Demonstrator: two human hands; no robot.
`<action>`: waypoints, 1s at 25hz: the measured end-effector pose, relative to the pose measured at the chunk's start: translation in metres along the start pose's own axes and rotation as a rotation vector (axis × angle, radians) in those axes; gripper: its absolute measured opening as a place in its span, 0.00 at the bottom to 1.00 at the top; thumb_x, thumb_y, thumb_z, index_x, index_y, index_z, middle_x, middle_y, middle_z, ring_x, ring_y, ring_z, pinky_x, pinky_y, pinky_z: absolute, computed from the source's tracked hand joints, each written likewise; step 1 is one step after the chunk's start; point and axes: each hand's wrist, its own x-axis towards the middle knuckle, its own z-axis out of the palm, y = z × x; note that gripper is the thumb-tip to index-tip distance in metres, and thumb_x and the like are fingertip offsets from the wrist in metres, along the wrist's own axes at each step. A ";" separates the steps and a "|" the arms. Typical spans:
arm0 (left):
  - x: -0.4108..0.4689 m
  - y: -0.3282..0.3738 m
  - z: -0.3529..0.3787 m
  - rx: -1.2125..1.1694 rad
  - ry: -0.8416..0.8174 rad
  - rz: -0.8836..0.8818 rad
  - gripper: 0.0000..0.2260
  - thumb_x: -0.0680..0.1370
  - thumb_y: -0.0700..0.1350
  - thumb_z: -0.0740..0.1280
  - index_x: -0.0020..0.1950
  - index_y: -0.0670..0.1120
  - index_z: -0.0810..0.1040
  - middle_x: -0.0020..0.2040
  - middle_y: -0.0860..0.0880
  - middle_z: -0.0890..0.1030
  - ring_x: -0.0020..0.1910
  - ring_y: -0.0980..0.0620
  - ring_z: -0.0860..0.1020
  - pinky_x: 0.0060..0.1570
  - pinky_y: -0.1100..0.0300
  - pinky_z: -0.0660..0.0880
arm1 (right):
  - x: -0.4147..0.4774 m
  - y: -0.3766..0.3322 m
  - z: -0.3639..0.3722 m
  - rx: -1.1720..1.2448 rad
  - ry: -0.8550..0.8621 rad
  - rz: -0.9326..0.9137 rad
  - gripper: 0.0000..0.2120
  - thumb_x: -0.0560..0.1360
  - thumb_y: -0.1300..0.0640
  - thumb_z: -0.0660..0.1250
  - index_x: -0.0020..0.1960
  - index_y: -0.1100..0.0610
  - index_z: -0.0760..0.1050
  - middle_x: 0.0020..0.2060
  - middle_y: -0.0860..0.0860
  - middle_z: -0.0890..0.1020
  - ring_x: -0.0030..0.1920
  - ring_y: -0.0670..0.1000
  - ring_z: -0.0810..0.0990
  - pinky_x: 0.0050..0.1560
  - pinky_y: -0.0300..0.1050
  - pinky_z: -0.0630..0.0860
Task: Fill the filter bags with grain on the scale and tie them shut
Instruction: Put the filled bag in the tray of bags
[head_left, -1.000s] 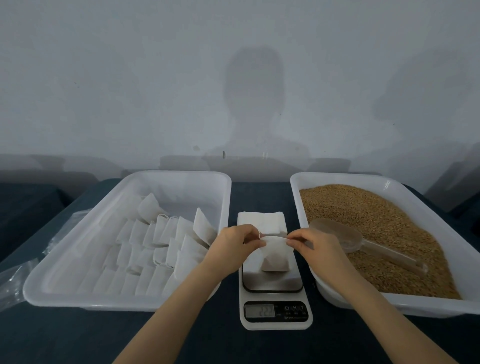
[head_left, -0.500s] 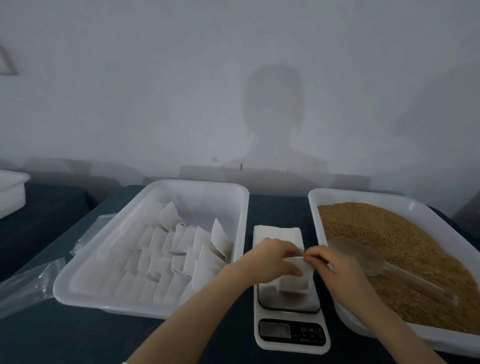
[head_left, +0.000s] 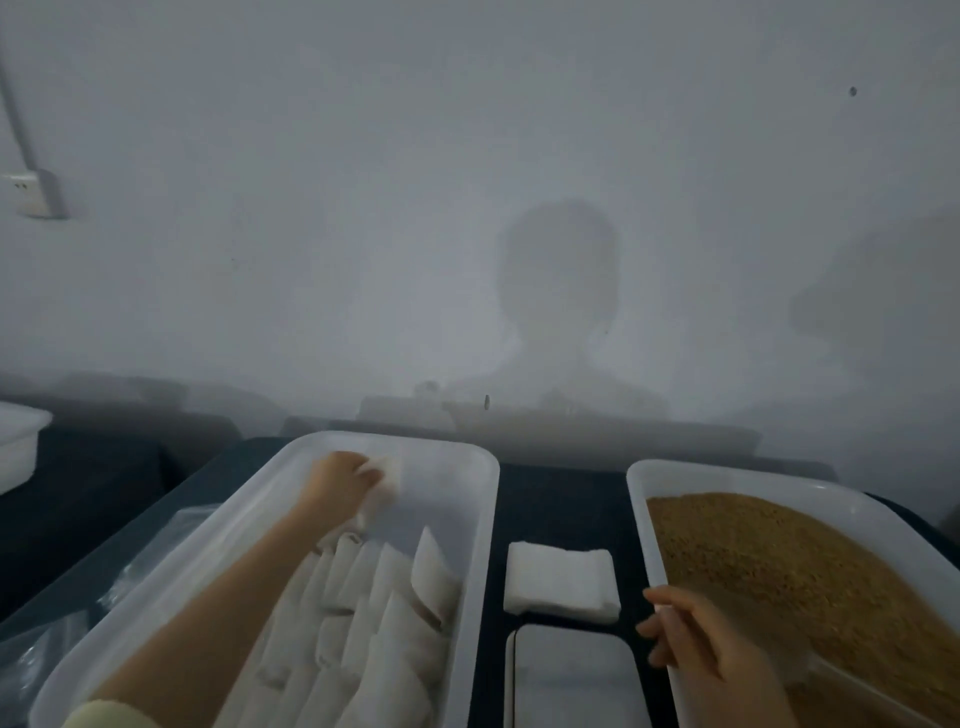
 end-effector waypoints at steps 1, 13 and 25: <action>0.009 -0.015 0.004 0.034 0.008 -0.050 0.16 0.79 0.49 0.62 0.33 0.43 0.74 0.37 0.40 0.79 0.42 0.43 0.79 0.36 0.56 0.62 | 0.002 0.000 -0.007 -0.015 0.015 0.010 0.14 0.77 0.71 0.59 0.48 0.53 0.74 0.38 0.55 0.81 0.31 0.40 0.80 0.37 0.30 0.76; 0.017 -0.063 0.034 -0.247 -0.126 -0.361 0.06 0.76 0.34 0.65 0.50 0.40 0.79 0.33 0.40 0.82 0.26 0.46 0.77 0.31 0.55 0.78 | -0.010 0.005 0.016 -0.010 0.251 -0.162 0.12 0.75 0.72 0.61 0.49 0.57 0.77 0.32 0.53 0.81 0.31 0.42 0.79 0.36 0.30 0.74; -0.038 0.108 0.045 0.417 -0.037 0.393 0.12 0.82 0.42 0.57 0.63 0.48 0.75 0.54 0.47 0.81 0.50 0.46 0.79 0.48 0.55 0.75 | -0.013 0.011 0.014 0.074 0.485 -0.193 0.12 0.78 0.63 0.59 0.50 0.48 0.76 0.39 0.45 0.82 0.35 0.45 0.80 0.38 0.37 0.77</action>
